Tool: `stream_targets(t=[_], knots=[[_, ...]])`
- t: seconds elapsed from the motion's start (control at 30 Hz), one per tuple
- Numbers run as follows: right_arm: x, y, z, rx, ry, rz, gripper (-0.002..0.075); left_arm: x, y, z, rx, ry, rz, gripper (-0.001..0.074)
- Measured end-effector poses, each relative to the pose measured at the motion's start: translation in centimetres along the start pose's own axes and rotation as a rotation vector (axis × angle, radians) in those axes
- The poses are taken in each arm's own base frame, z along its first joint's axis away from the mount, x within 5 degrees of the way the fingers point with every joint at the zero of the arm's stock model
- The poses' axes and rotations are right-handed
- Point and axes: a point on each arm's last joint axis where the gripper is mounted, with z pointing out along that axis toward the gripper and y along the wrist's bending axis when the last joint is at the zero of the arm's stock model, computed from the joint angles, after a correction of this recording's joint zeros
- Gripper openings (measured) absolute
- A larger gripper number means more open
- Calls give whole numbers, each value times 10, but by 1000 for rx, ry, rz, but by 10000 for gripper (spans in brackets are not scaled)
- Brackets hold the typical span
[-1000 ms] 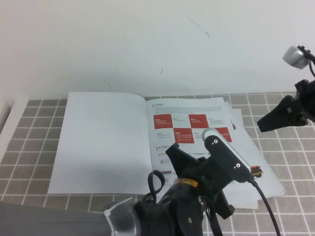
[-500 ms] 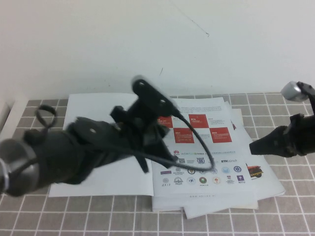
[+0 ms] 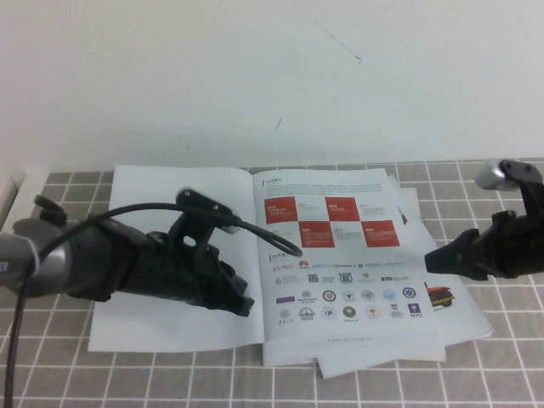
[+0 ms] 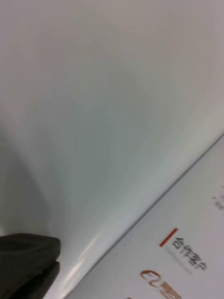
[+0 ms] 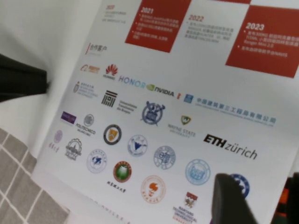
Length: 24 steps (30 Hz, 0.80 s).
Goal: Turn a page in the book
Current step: Open the closed book
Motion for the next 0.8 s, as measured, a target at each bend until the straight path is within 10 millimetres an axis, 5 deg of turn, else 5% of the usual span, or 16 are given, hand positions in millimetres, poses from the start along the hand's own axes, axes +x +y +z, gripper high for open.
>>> stream_targets(t=[0.17, 0.57, 0.8], knots=[[5, -5, 7, -1, 20, 20, 287, 8, 3, 23, 67, 53, -24, -4], [10, -16, 17, 27, 26, 69, 296, 2, -28, 36, 122, 66, 69, -4], [1, -24, 16, 98, -4, 51, 327, 2, -29, 36, 118, 70, 59, -4]])
